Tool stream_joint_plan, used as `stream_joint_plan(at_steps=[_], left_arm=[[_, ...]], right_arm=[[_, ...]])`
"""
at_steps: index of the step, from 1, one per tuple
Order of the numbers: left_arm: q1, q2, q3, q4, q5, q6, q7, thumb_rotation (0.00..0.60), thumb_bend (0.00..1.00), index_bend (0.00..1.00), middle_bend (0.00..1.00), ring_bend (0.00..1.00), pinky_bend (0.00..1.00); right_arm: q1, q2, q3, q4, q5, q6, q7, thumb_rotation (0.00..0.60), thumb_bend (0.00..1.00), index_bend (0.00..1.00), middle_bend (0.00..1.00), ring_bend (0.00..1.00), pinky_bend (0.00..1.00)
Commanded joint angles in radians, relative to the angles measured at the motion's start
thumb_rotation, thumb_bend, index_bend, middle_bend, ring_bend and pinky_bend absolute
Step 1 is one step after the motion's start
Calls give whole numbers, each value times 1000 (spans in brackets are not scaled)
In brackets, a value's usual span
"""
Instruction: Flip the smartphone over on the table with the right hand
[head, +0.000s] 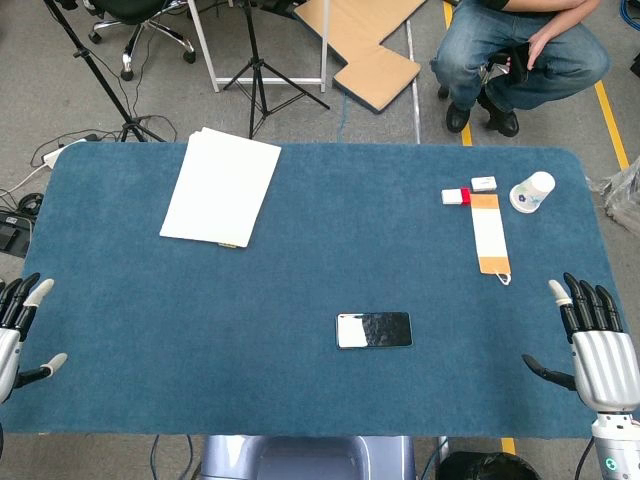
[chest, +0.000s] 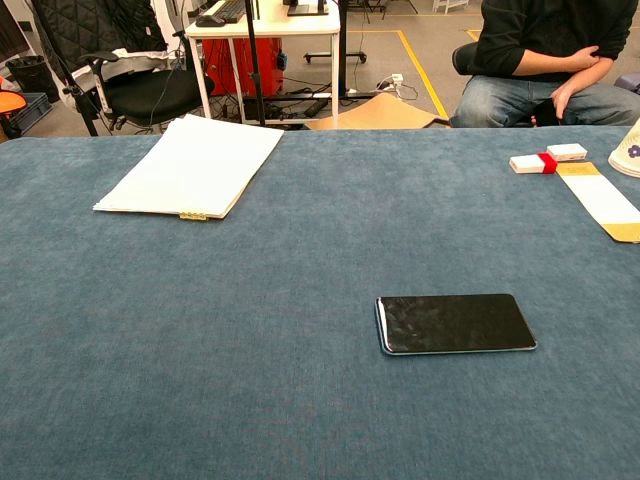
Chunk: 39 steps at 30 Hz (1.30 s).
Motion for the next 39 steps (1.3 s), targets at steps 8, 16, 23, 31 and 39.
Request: stream_joint_plan(at_steps=[8,16,23,31,39], left_arm=[[2,2,-3,-2,-4,3,-4,600,0,0,0,0,0],[-19,-13,-23,0,-52,-37,35,600,0,0,0,0,0],[-44,-30,-49,10,-121,-87,66,600,0,0,0,0,0],[-60,-39,-60,24,-164,-121,78,600,0,0,0,0,0],[-68,-44,-59,25,-171,-132,88,600,0,0,0,0,0]], right_arm=[[14,-7,-10,3,-10,-31,-12,600,0,16,0,0,0],[198,-34,18,-14,-23,-304,-170,600,0,0,0,0,0],[406,-126,89,-36,109,-578,-365,600,0,7,0,0,0],[555,-274,80,5,244,-725,-614,600,0,47,20,0,0],[644,-383,53,48,373,-751,-778,600,0,139,108,0,0]])
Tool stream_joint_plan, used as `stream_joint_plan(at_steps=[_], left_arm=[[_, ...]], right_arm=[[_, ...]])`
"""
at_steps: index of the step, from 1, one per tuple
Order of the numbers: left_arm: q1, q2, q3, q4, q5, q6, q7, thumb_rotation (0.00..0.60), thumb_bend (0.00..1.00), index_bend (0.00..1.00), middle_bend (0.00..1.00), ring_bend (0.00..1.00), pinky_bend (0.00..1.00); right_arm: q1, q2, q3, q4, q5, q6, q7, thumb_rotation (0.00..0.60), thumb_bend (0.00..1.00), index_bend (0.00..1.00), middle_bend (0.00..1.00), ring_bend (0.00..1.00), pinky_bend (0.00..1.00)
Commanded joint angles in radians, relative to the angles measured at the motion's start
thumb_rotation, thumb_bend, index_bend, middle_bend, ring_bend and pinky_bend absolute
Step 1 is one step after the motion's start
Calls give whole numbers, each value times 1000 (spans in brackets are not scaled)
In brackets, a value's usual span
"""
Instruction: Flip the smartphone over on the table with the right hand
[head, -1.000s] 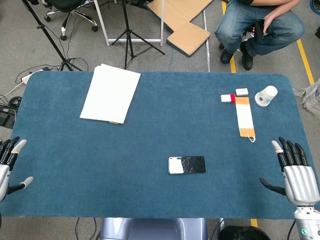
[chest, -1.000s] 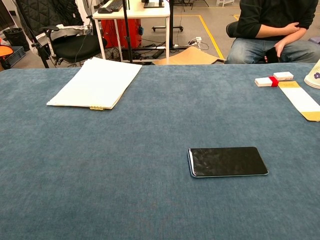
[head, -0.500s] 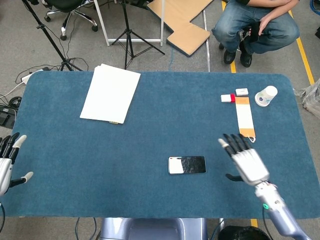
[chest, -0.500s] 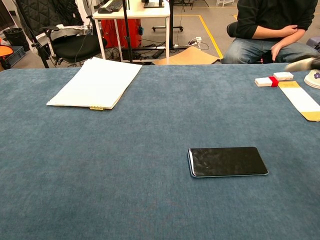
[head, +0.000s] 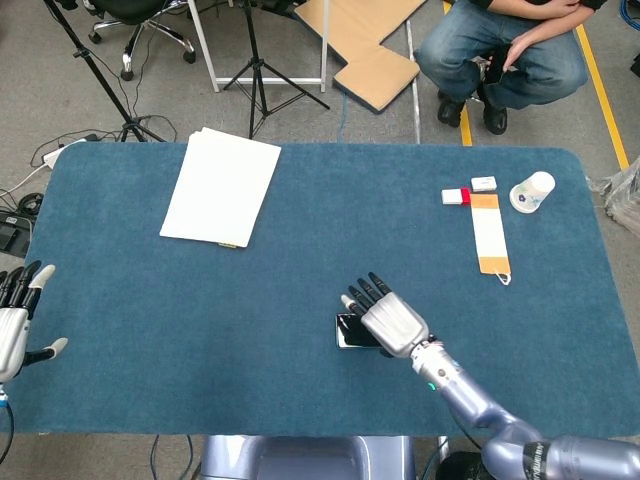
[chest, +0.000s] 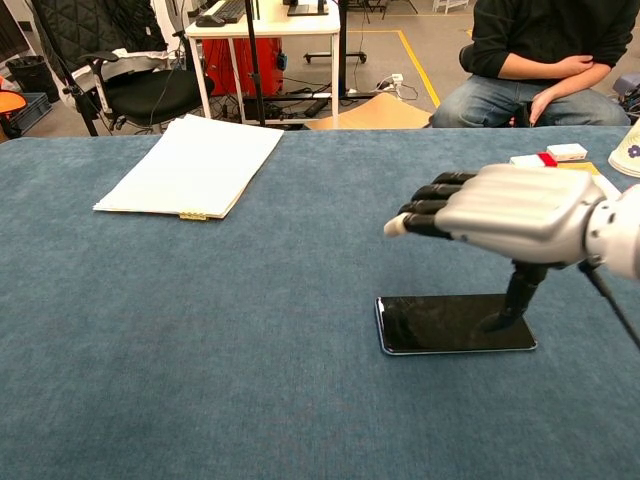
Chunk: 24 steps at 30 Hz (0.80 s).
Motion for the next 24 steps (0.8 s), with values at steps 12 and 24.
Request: stream_joint_plan(at_steps=[12,24], left_arm=[[-11,-4,1,0,-6,-12,10,600,0,0,0,0,0],[-20,-4,-5,10,-29,-28,1,600,0,0,0,0,0]], right_arm=[[126,-143,-71,91,207,9,-179,600,0,181,162,0,0],[174,-170,-122,158,295,38,-189,600,0,204,219,0,0]])
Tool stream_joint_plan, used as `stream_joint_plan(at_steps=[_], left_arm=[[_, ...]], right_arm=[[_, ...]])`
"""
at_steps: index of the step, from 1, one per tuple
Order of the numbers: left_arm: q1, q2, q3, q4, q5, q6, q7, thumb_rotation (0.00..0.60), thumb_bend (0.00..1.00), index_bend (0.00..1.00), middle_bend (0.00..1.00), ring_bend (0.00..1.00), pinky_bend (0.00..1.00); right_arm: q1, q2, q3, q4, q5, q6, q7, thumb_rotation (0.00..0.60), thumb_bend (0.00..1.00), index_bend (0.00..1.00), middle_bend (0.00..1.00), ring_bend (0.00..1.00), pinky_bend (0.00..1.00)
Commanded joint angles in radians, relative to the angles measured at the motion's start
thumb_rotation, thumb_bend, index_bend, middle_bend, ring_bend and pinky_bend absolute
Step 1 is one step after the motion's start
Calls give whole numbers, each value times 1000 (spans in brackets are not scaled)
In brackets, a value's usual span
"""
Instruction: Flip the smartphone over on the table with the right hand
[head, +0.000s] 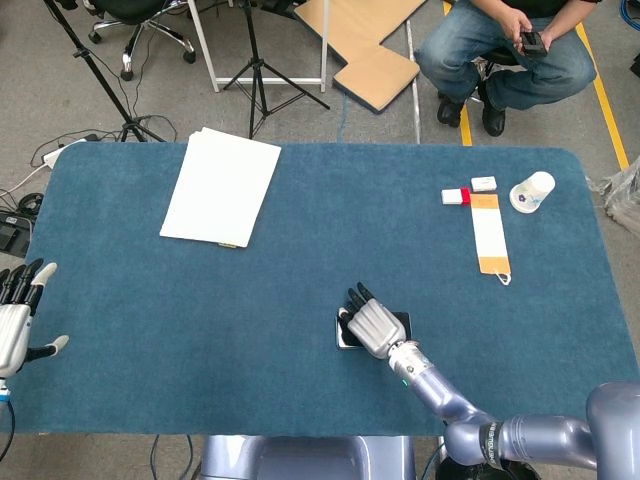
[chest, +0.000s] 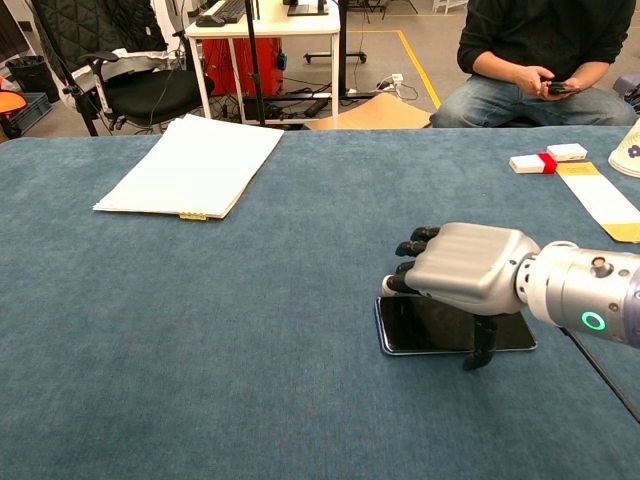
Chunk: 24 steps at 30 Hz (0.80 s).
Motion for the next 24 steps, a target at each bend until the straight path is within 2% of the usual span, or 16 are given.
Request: stream_joint_plan(at_steps=[1,4,8,17,24], left_arm=[[-1,-1,0,0,-1,-1,4,600,0,0,0,0,0],[-2,-3,0,0,-5,-3,7,600,0,0,0,0,0],[-3,-4,1,1,-8,-3,10,600,0,0,0,0,0],[-4,-7,5,-2,-4,1,17,600,0,0,0,0,0],[0,-2,8,-8,3,11,10,600,0,0,0,0,0]], right_arm=[[9,-7,-13,13,6,5,15,600,0,222,239,0,0],[12,-15,-24,27,-1,11,34,600,11,316,341,4,0],[1,-26,-29,46,-50,28,106,600,131,473,506,105,0],[-44,-2,-6,55,-229,71,411,600,158,504,536,163,6],[-84,28,43,52,-356,117,771,600,159,503,534,167,93]])
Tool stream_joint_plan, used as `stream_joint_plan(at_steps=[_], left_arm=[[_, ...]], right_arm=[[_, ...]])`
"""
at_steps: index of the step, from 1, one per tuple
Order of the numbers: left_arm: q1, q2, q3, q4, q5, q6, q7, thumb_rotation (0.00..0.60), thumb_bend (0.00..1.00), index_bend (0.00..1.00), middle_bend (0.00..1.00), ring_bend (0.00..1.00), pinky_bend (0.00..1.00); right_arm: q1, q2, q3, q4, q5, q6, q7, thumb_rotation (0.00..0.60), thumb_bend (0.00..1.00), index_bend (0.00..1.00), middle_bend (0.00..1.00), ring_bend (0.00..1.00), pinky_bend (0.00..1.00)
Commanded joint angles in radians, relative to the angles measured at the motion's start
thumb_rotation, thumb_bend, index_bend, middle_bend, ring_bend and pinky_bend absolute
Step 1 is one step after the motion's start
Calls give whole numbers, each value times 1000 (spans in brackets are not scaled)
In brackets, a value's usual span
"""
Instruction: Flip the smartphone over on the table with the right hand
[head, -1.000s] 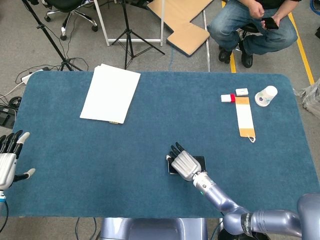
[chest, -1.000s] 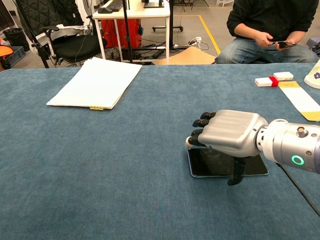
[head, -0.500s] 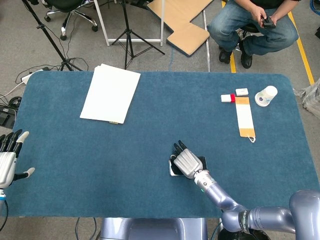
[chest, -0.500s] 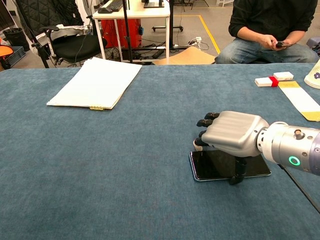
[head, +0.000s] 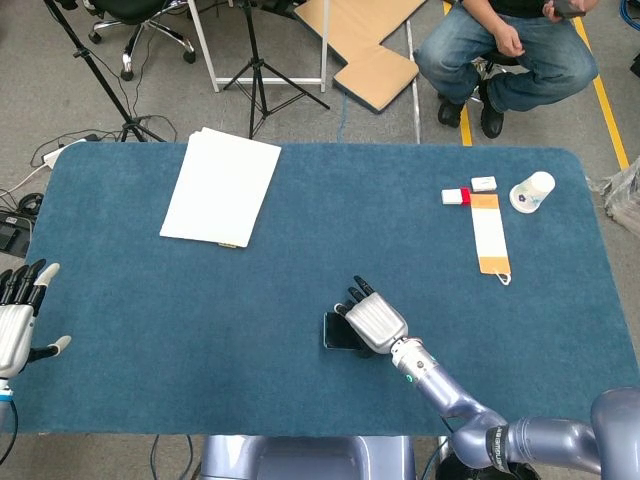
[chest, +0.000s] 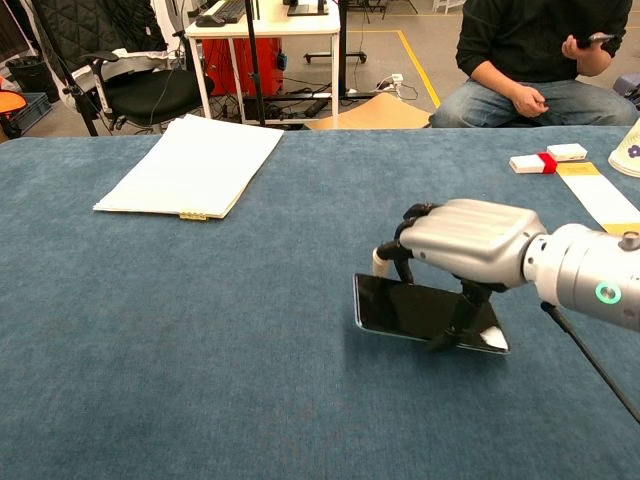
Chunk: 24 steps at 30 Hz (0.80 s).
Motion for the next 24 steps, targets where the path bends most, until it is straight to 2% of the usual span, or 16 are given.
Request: stream_joint_plan(at_steps=[1,7,12,14,19,24], left_arm=[[2,2,2,-2,3,3,-4,600,0,0,0,0,0],[5,5,6,-5,12,10,-7,600,0,0,0,0,0],[6,5,8,-7,13,11,-4,600,0,0,0,0,0],[6,4,8,-7,13,11,-1,600,0,0,0,0,0],[5,-1,9,-6,12,10,9,600,0,0,0,0,0],[3,-6,9,-6,7,6,19,600,0,0,0,0,0]], right_arm=[[-41,24,45,2,-105,46,280,600,161,503,534,167,95],[-81,38,109,-18,-93,41,677,600,165,503,534,167,138],[-105,62,158,-66,5,-38,938,600,181,504,534,167,156],[-121,74,189,-98,75,-93,1075,600,209,506,535,168,159],[-141,80,223,-111,146,-199,1266,600,256,506,536,169,161],[-150,73,248,-89,160,-316,1422,600,277,505,536,169,177]])
